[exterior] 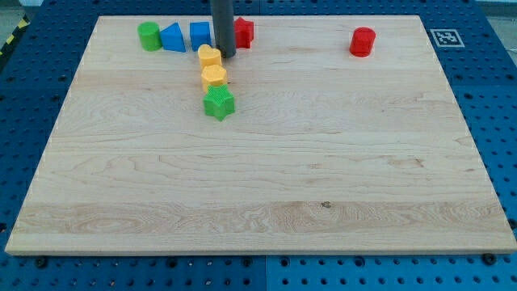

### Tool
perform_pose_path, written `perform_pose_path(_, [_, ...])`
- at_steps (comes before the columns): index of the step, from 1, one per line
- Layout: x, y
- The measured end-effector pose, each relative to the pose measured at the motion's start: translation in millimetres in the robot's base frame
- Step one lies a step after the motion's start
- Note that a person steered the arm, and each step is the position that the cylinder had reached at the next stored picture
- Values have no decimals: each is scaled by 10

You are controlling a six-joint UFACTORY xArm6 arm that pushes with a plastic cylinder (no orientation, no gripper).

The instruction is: Move the red circle horizontally right to the red star

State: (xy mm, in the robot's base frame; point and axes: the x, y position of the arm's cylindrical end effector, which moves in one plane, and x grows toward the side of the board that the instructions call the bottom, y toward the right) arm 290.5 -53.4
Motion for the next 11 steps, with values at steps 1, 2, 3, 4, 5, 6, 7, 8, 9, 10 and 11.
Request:
perform_pose_path(1, [34,331])
perform_pose_path(2, [156,866])
perform_pose_path(3, [289,1546])
perform_pose_path(4, [300,2322])
perform_pose_path(5, [285,2998])
perform_pose_path(6, [-32,3185])
perform_pose_path(7, [-86,3187])
perform_pose_path(8, [-86,3054])
perform_pose_path(9, [-86,2777])
perform_pose_path(10, [-116,2566])
perform_pose_path(11, [-140,2409])
